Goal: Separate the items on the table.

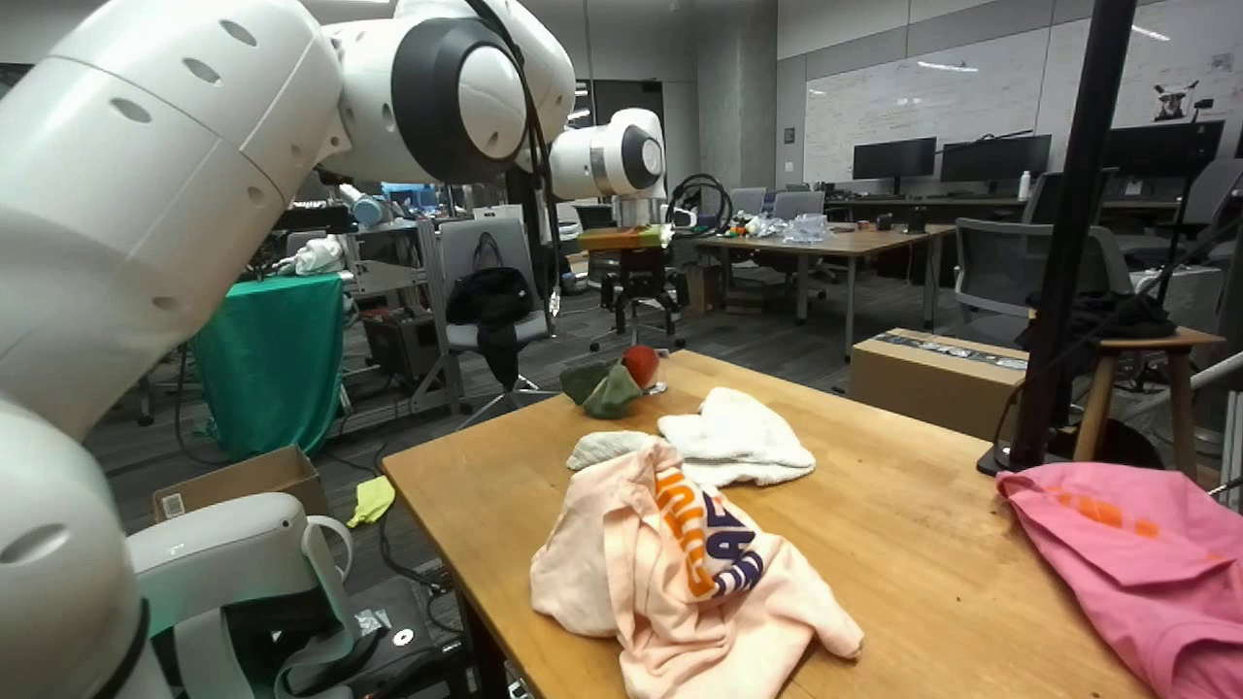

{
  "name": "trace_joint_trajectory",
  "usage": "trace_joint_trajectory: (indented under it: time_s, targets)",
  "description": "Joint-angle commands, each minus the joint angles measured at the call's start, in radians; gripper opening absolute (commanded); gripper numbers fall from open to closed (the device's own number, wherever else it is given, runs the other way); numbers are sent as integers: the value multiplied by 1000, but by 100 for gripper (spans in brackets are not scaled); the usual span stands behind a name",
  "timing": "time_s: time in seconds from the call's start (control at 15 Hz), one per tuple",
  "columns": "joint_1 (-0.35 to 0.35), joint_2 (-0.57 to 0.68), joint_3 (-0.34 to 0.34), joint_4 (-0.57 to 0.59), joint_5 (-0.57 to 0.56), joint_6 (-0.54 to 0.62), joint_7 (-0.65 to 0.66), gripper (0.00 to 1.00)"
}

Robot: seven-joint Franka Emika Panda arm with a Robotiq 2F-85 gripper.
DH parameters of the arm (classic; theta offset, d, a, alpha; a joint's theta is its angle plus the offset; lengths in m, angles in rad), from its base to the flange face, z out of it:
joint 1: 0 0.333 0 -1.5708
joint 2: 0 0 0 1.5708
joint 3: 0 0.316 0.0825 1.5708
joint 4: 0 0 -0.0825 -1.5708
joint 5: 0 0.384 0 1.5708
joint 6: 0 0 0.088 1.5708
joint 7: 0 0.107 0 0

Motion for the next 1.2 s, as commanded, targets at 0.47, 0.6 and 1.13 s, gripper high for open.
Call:
trace_joint_trajectory:
  time_s: [0.47,0.6,1.13]
  targets:
    - [-18,-367,-88,-244,-165,81,202,100]
    - [-33,-461,-115,-341,-192,114,254,100]
    - [-201,-800,-144,-713,-259,226,512,100]
